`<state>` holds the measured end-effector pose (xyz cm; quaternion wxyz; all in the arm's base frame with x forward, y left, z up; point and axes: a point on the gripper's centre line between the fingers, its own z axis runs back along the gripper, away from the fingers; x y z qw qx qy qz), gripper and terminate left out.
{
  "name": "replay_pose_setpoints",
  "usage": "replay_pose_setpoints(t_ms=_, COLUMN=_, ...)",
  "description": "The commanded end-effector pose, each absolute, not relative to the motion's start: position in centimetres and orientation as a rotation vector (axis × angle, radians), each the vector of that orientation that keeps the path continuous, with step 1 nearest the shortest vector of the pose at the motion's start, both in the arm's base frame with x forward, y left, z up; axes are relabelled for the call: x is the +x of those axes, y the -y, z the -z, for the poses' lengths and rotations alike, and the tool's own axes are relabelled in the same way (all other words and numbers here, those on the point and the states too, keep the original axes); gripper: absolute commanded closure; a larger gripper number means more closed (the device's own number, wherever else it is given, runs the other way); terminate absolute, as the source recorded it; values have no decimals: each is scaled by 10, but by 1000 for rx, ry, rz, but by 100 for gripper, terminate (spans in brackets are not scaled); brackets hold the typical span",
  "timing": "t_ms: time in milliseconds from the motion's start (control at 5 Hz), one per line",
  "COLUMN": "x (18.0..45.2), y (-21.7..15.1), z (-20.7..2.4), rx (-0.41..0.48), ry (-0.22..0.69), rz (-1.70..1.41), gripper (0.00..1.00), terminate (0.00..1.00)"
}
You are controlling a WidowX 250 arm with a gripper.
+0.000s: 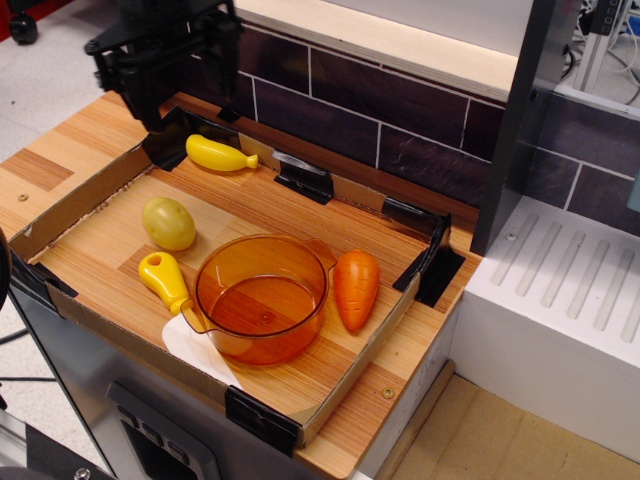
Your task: Put potato in pot
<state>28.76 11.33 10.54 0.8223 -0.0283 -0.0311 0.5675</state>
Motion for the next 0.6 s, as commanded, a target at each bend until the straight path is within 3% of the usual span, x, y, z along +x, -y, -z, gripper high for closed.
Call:
replay_pose_setpoints(t_ms=0, x=278, y=-121, z=-95, rx=-44, ry=104, rz=-1187, gripper=0, terminate=0)
replay_pose_setpoints(t_ms=400, x=266, y=-121, z=-71, rx=-30, ry=100, rz=-1158, gripper=0, terminate=0)
